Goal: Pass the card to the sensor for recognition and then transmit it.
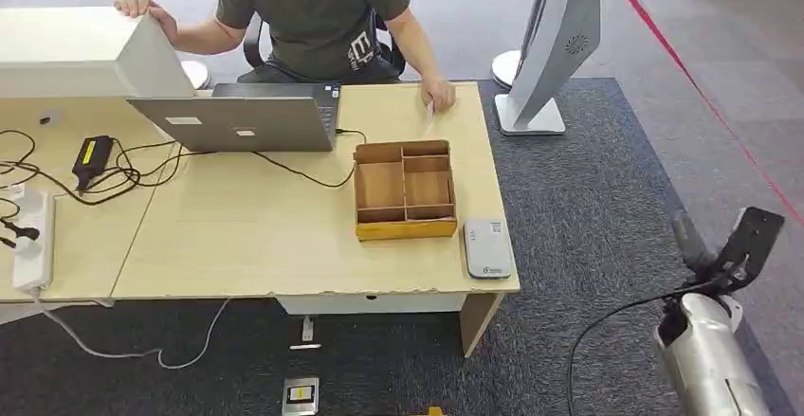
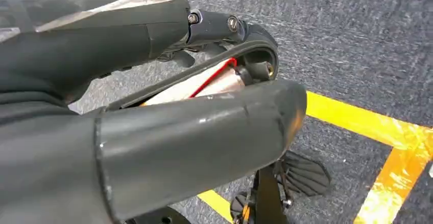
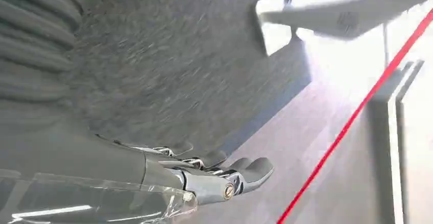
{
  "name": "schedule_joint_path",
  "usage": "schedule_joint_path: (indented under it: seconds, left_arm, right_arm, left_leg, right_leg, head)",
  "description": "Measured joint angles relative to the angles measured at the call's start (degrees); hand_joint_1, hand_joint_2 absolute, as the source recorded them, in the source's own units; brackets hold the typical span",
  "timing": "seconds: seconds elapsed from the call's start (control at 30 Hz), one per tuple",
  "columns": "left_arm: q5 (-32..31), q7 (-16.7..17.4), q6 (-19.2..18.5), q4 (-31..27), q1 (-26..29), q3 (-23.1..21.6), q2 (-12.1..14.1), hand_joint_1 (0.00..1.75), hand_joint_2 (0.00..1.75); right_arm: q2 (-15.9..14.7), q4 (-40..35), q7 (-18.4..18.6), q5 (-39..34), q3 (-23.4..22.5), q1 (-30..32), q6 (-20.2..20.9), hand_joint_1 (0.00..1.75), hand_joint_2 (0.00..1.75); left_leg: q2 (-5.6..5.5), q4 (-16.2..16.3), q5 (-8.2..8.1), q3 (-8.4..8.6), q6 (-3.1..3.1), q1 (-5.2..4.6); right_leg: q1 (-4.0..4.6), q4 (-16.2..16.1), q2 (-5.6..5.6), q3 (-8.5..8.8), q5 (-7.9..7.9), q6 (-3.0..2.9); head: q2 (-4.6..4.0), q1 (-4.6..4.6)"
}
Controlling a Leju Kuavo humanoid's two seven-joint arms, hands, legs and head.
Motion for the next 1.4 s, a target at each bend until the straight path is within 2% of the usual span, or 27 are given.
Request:
schedule_joint_path:
  seconds: [0.2,0.33,0.53,0.6,0.67,0.77,0.8,0.87,0.9,1.03,1.1,1.4]
  left_arm:
    - [-0.6,-1.1,-0.5,0.0,0.0,-0.5,0.2,0.0,0.0]
    - [-0.8,-1.1,-0.8,0.0,-0.1,-1.1,0.2,0.0,0.0]
    - [-0.7,-0.9,-0.8,0.0,0.0,-1.4,0.2,0.0,0.0]
    - [-0.5,-0.7,-0.8,0.0,0.0,-1.4,0.2,0.0,0.0]
    - [-0.6,-0.5,-0.8,0.0,0.0,-1.4,0.2,0.0,0.0]
    - [-1.3,-0.7,-1.0,0.0,-0.1,-1.7,0.2,0.0,0.0]
    - [-1.6,-0.8,-1.2,0.0,-0.1,-1.8,0.2,0.0,0.0]
    - [-2.0,-1.0,-1.6,0.0,-0.2,-1.9,0.2,0.0,0.0]
    - [-2.2,-1.2,-1.7,0.0,-0.2,-2.0,0.2,0.0,0.0]
    - [-2.0,-1.9,-1.7,0.0,-0.2,-2.5,0.2,0.0,0.0]
    - [-1.7,-1.9,-1.7,0.0,-0.3,-2.5,0.2,0.0,0.0]
    - [-1.6,-0.2,-2.3,0.0,-0.2,-2.8,0.2,0.0,0.0]
  right_arm:
    - [-1.3,-1.5,-1.1,1.0,6.2,-1.7,2.6,0.0,1.75]
    - [-1.4,-0.5,-4.9,1.1,9.0,-4.5,6.6,0.0,1.75]
    - [-1.4,0.3,-4.8,2.2,11.1,-6.1,6.7,0.0,1.75]
    - [-1.4,-1.8,-1.7,4.9,12.0,-5.1,5.2,0.0,1.75]
    - [-1.2,-6.5,5.0,12.2,13.4,-3.6,2.8,0.0,1.75]
    - [-0.6,-17.6,19.4,33.5,16.8,-1.6,1.3,0.0,1.75]
    - [-0.4,-20.8,22.3,40.7,18.1,-1.5,2.0,0.0,1.75]
    - [0.0,-26.2,30.7,60.4,20.2,-1.6,7.8,0.0,1.75]
    - [0.1,-28.7,33.5,67.2,21.2,-1.5,9.7,0.0,1.75]
    - [0.4,-35.2,37.9,87.8,25.4,-3.1,19.5,0.0,1.75]
    - [0.7,-36.5,38.7,93.8,26.5,-3.3,21.6,0.0,1.75]
    - [1.1,-37.7,39.0,96.6,30.0,-4.9,23.0,0.0,1.75]
  left_leg:
    - [0.02,0.0,-0.01,-0.04,0.0,0.01]
    - [0.03,0.0,-0.01,-0.07,0.0,0.01]
    - [-0.02,0.0,0.0,-0.08,0.0,0.01]
    - [-0.01,0.0,-0.01,-0.1,0.0,0.02]
    - [-0.03,0.0,-0.01,-0.15,0.0,0.02]
    - [-0.03,0.0,-0.01,-0.18,-0.01,0.03]
    - [-0.02,0.0,-0.01,-0.17,-0.01,0.06]
    - [-0.05,0.0,0.01,-0.18,-0.04,0.13]
    - [-0.09,0.0,0.02,-0.21,-0.05,0.14]
    - [-0.01,0.0,0.04,-0.19,-0.07,0.13]
    - [-0.17,0.0,0.05,-0.24,-0.07,0.13]
    - [-0.12,0.0,0.04,-0.24,-0.07,0.12]
  right_leg:
    - [0.01,0.0,0.0,-0.04,-0.01,0.01]
    - [0.01,0.0,0.01,-0.12,-0.01,0.01]
    - [0.02,0.0,-0.02,-0.08,-0.01,0.01]
    - [0.03,0.0,-0.02,-0.09,-0.01,0.01]
    - [0.03,0.0,-0.03,-0.11,-0.01,0.01]
    - [0.04,0.1,0.0,-0.24,-0.02,0.0]
    - [0.06,0.1,0.0,-0.24,-0.02,0.0]
    - [0.14,0.0,-0.05,-0.21,-0.04,-0.03]
    - [0.14,0.0,-0.12,-0.22,-0.04,-0.03]
    - [0.13,0.0,-0.1,-0.22,-0.01,-0.06]
    - [0.13,0.0,-0.21,-0.18,-0.02,-0.04]
    - [0.13,0.0,-0.2,-0.22,-0.01,-0.05]
  head:
    - [-0.02,0.0]
    - [-0.02,0.0]
    - [-0.02,0.0]
    - [0.0,0.04]
    - [0.0,0.05]
    - [-0.02,0.0]
    - [-0.02,-0.02]
    - [0.0,-0.04]
    - [0.0,-0.02]
    - [0.0,-0.07]
    - [-0.02,0.06]
    - [-0.02,0.04]
